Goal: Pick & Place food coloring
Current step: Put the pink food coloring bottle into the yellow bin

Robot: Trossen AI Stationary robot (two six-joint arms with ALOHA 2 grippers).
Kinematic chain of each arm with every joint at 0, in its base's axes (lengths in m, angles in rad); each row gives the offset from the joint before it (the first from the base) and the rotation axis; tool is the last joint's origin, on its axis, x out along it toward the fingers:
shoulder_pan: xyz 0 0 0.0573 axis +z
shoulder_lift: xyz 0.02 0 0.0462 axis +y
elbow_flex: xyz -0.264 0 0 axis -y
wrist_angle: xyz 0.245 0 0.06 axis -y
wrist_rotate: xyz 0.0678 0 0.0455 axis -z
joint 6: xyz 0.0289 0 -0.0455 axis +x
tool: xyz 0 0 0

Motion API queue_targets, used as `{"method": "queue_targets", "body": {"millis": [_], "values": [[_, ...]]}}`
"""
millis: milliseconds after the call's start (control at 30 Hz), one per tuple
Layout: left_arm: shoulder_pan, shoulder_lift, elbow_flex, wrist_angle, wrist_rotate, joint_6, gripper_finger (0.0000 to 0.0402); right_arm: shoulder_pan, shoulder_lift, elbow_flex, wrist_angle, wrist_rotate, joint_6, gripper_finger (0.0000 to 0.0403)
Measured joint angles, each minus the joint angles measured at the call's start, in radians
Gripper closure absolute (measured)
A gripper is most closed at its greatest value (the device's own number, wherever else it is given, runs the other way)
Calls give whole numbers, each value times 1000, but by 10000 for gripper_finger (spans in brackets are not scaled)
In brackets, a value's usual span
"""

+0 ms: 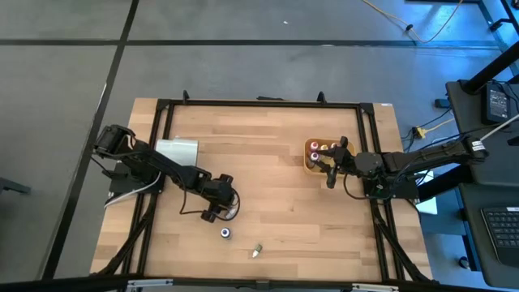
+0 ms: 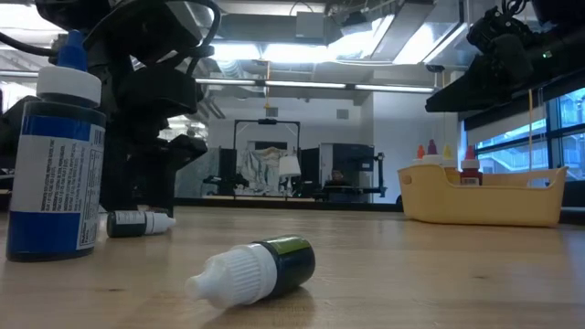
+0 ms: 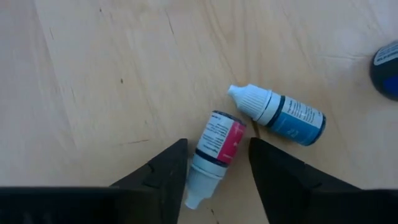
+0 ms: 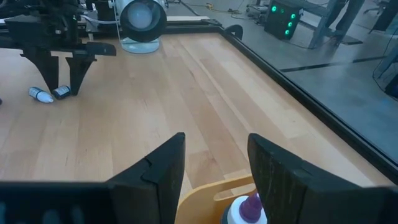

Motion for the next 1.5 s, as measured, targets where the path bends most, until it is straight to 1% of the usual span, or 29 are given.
{"method": "queue_targets", "body": {"millis": [300, 433, 567, 667, 833, 933, 1033, 1167, 1233, 1367, 1500], "values": [[0, 4, -3, 53, -19, -9, 309, 0, 0, 0, -6, 0, 0, 226], [1, 5, -3, 63, -78, -77, 332, 0, 0, 0, -6, 0, 0, 226], [1, 5, -3, 68, -142, -129, 330, 0, 0, 0, -6, 0, 0, 226], [2, 5, -3, 113, -207, -159, 324, 0, 0, 0, -6, 0, 8, 226], [5, 5, -3, 285, -333, -201, 329, 0, 0, 0, 17, 0, 25, 226], [22, 5, -3, 437, -366, -205, 329, 0, 0, 0, 53, 0, 23, 226], [45, 5, -3, 609, -342, -204, 325, 0, 7, 0, 116, 0, -2, 226], [84, 3, -3, 768, -251, -172, 323, 0, 39, -1, 244, -10, -59, 226], [102, 3, -3, 824, -206, -169, 324, 0, 67, -1, 304, -68, -123, 226], [133, 3, -2, 893, -130, -218, 322, 0, 146, -1, 443, -255, -253, 226], [156, 3, -2, 905, -13, -308, 320, 0, 232, 60, 464, -396, -344, 226]]}}
